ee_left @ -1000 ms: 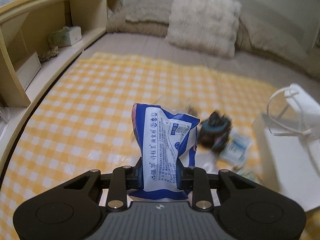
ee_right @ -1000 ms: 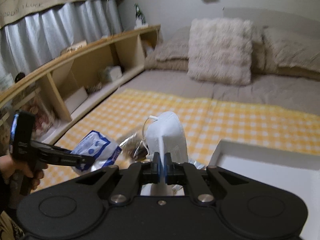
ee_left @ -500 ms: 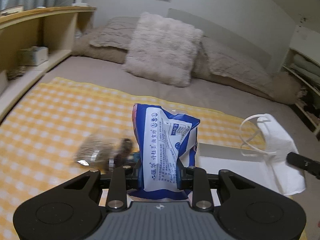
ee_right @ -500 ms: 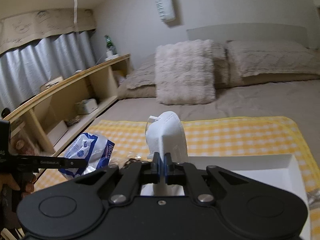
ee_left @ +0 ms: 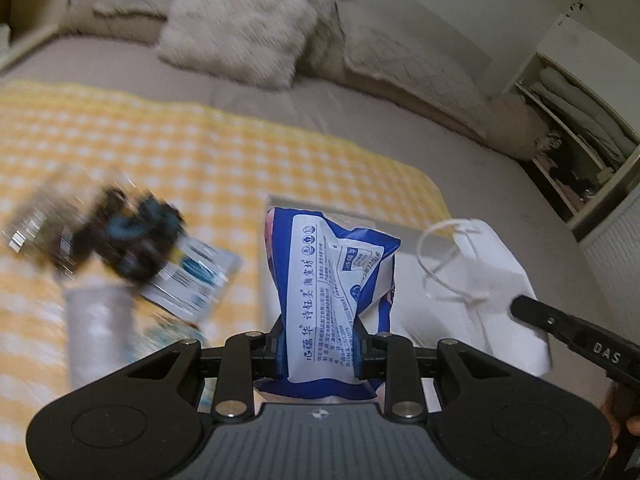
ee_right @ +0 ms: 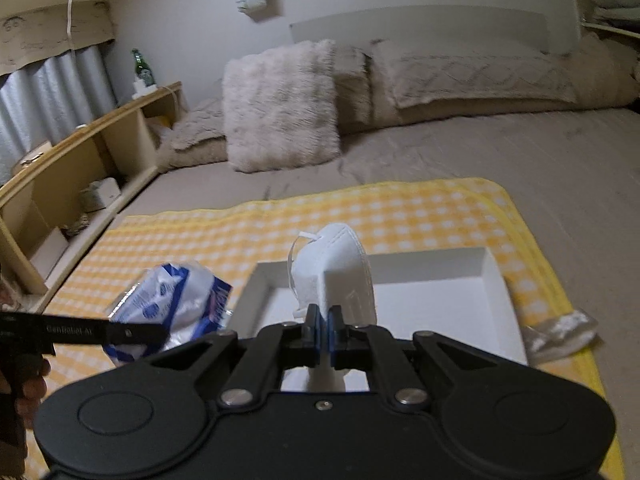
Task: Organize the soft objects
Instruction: 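Lift the wipe pack and mask and carry both over the white box, then lower the wipe pack and mask into the box and open both tools, then grasp the grey pouch with the left tool while the right tool grasps the floral pouch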
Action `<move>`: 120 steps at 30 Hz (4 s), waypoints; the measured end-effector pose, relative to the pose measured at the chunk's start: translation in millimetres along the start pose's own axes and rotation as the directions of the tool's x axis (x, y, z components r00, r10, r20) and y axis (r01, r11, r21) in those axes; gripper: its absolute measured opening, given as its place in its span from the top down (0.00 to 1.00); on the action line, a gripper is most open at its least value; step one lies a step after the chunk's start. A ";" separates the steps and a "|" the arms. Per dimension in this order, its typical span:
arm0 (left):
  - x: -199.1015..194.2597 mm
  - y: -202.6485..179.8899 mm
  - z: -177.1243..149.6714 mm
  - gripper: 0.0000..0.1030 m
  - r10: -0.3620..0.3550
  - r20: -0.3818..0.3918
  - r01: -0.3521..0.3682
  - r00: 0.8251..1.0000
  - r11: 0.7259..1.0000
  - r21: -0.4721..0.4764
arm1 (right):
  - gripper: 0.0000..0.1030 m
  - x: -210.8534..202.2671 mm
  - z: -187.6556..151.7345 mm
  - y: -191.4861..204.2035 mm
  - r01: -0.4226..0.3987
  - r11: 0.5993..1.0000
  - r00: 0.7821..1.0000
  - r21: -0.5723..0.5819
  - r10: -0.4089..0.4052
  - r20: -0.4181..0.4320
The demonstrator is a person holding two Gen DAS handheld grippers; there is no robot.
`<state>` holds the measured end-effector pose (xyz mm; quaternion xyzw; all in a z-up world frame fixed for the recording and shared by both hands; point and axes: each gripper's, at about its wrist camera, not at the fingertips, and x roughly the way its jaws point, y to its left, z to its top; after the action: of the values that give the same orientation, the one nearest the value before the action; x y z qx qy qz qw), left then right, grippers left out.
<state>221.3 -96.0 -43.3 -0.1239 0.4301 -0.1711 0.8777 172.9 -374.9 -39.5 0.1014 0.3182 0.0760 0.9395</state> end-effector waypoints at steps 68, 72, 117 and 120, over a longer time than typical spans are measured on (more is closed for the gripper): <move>12.9 -48.6 -40.0 0.29 0.053 -0.073 -0.040 0.996 0.985 0.170 | 0.40 2.6 -27.4 -11.3 0.045 0.998 0.974 -0.049 -0.055 -0.219; -2.5 -55.7 -42.9 0.21 0.050 -0.042 -0.041 0.998 0.980 0.194 | 0.32 -15.3 -28.1 -13.4 0.070 0.997 0.984 -0.036 -0.075 -0.162; -86.0 37.0 -26.9 0.00 0.257 0.205 -0.289 0.944 0.946 0.147 | 0.00 -8.9 -21.8 67.7 0.003 0.995 1.000 -0.095 -0.004 -0.010; -91.9 49.0 -22.2 0.00 0.277 0.211 -0.307 0.937 0.943 0.125 | 0.00 3.0 -16.6 84.3 -0.025 0.996 1.000 -0.088 0.023 -0.019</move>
<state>160.6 -15.5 -9.0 -0.0054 0.3430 -0.0589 0.9375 158.5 -290.3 -34.0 0.0627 0.3217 0.1021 0.9392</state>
